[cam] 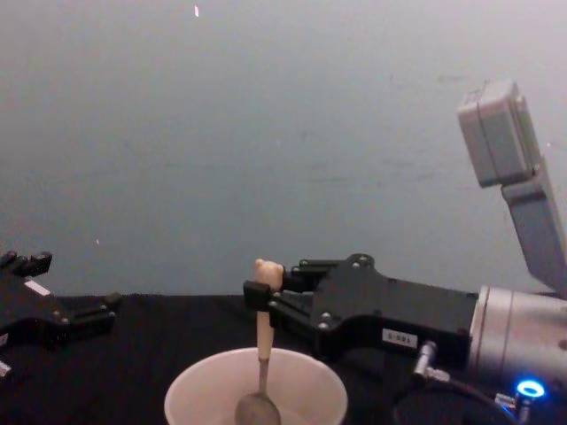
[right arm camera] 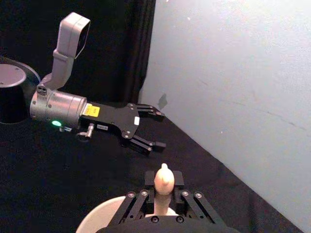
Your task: Pick up the stirring spoon with one hand, stir inside the cup, then place it back in its original position.
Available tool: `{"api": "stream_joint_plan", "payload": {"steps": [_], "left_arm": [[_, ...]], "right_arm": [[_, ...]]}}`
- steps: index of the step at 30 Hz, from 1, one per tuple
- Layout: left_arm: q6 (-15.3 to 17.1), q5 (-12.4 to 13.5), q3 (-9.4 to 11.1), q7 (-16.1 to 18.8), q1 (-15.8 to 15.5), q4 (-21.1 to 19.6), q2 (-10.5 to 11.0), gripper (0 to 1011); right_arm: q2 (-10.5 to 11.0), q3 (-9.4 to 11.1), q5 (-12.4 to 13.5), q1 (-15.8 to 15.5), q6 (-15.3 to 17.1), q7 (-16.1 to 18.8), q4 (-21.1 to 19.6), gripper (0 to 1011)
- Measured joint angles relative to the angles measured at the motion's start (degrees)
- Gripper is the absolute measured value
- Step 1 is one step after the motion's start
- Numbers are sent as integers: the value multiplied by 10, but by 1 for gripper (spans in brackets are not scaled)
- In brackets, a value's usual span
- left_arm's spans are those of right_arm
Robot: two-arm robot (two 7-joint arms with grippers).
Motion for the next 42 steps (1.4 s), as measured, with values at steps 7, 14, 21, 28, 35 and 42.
{"api": "stream_joint_plan", "payload": {"steps": [7,14,21,28,35,42], "left_arm": [[0,0,0,0,0,0,0,1001],[0,0,0,0,0,0,0,1001],[0,0,0,0,0,0,0,1001],[0,0,0,0,0,0,0,1001],[0,0,0,0,0,0,0,1001],[0,0,0,0,0,0,0,1001]], "right_arm": [[2,7,-5,-3,1,-6,1,212],[13,17,-5,-13,6,-9,-12,212],[37,27,9,-39,16,-2,-55,212],[54,21,27,-65,26,15,-98,212],[43,7,27,-64,29,15,-97,212],[15,5,15,-50,29,-15,-71,212]]}}
